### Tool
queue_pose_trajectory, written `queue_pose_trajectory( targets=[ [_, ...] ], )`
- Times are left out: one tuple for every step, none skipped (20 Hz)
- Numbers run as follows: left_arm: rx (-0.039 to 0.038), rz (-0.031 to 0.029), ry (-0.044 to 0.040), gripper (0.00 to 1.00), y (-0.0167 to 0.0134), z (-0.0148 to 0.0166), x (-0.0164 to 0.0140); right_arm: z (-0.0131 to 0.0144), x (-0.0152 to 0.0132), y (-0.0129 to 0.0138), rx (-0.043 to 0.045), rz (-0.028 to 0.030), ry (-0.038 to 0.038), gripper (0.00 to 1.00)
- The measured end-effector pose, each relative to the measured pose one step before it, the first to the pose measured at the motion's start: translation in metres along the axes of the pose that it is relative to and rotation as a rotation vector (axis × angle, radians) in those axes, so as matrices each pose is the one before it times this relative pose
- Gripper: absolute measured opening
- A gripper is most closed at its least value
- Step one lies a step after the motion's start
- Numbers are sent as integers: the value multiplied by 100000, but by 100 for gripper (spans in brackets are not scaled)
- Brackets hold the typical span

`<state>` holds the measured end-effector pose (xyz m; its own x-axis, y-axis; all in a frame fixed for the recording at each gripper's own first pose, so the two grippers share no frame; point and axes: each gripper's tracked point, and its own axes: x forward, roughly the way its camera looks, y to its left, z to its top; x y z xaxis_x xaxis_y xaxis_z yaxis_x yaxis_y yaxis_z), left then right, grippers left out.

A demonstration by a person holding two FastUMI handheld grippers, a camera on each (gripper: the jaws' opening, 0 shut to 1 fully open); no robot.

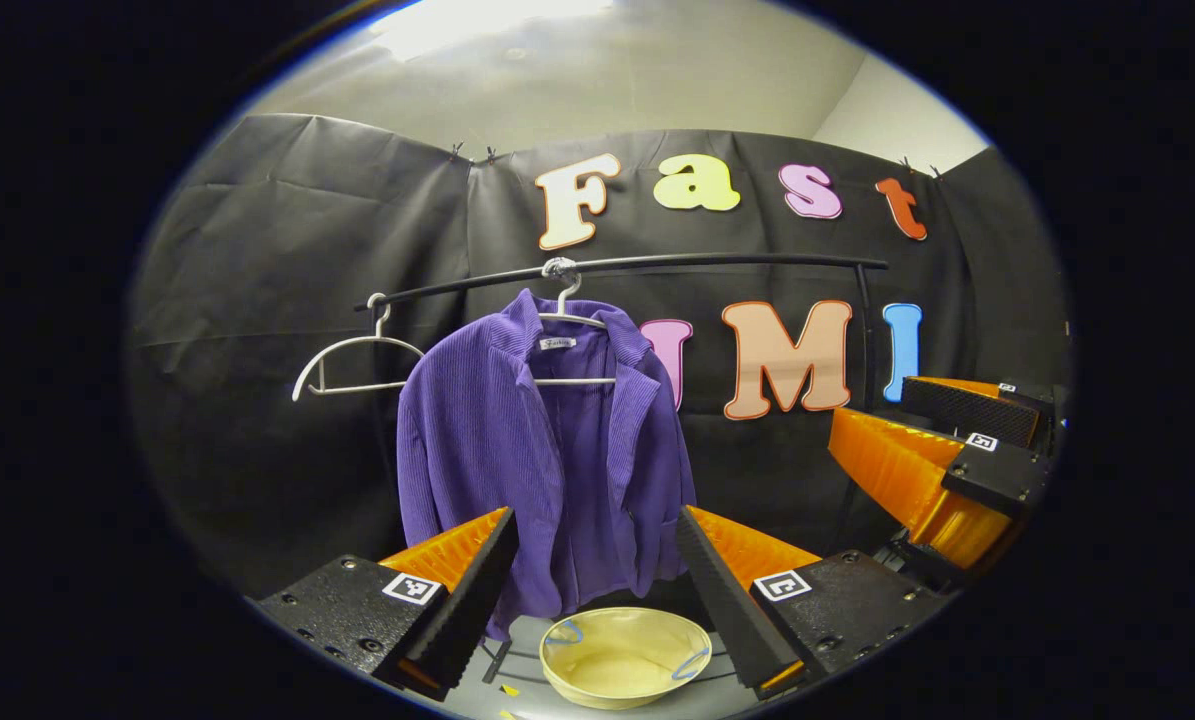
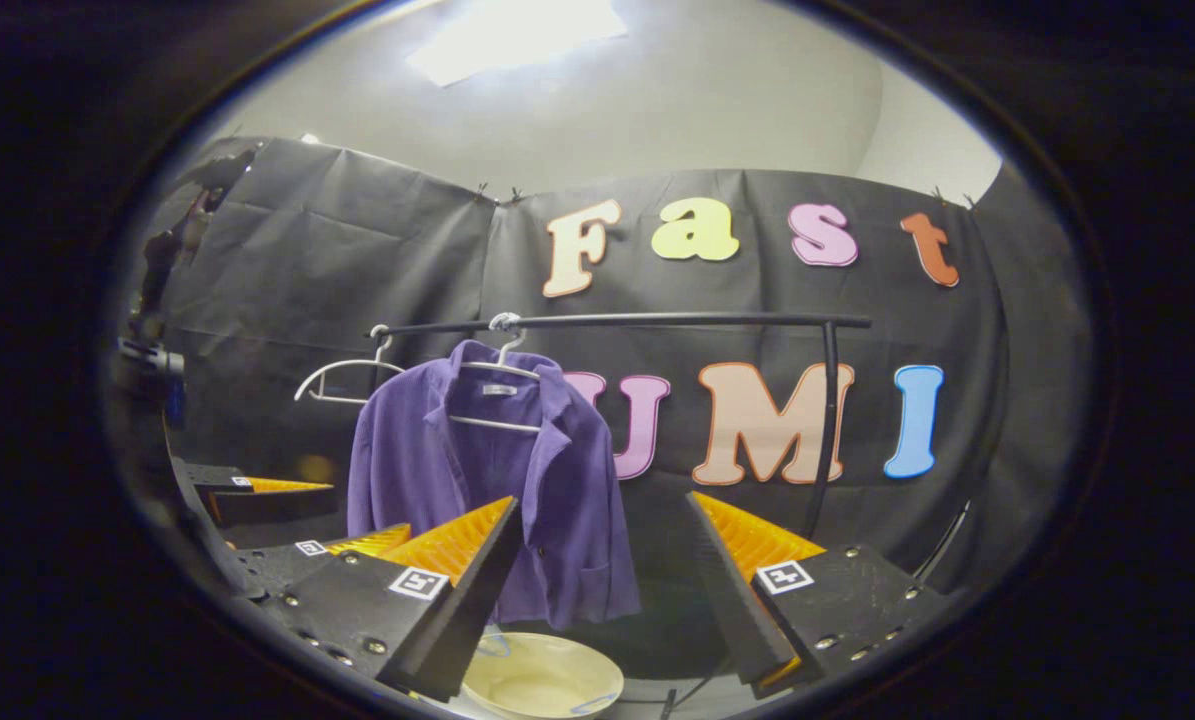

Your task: Grasp the clothes on the hanger with both hands and then place them into the laundry hamper below.

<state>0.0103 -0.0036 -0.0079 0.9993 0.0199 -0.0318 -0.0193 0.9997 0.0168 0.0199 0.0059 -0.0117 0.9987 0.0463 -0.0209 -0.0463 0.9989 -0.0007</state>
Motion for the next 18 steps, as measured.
queue_pose_trajectory(
  targets=[
    [128,283,297,98,23,20,238,-131,410,-91,229,64,592,96],
    [174,284,-53,98,158,22,371,-230,395,46,337,126,424,93],
    [268,499,-218,98,213,233,579,-74,471,46,521,295,318,93],
    [62,601,-561,98,329,387,513,-82,765,172,491,268,287,96],
    [-60,576,-321,98,257,258,663,-54,643,81,62,-148,213,93],
    [-86,405,-228,98,310,150,1043,-18,785,66,-147,-296,117,96],
    [-201,636,-137,98,347,226,976,-31,913,205,-31,-90,95,96],
    [-251,445,96,97,376,168,1011,-129,895,335,185,207,163,96],
    [-402,585,-28,97,457,233,1236,-16,1050,458,236,295,166,96],
    [-465,420,-324,97,499,212,1248,-115,1210,451,20,153,101,96],
    [-264,649,-574,98,599,299,1364,-1,1277,368,-151,-255,-159,96],
    [1,534,-786,98,655,182,1442,-172,1261,354,-123,-172,-238,96],
    [151,617,-833,98,662,284,1448,-55,1124,356,98,-380,-330,96],
    [-30,348,-493,98,517,38,1420,-1,1164,351,287,-386,-334,96],
    [88,186,-308,98,514,-135,1594,-144,1173,321,223,-425,-221,96],
    [154,52,186,98,478,-225,1300,-48,1092,227,-61,-660,-278,96],
    [168,138,-156,98,478,-56,1011,-29,882,204,-289,-561,-340,96],
    [76,331,-337,98,458,68,1107,-9,929,161,-274,-623,-317,99]
  ],
)
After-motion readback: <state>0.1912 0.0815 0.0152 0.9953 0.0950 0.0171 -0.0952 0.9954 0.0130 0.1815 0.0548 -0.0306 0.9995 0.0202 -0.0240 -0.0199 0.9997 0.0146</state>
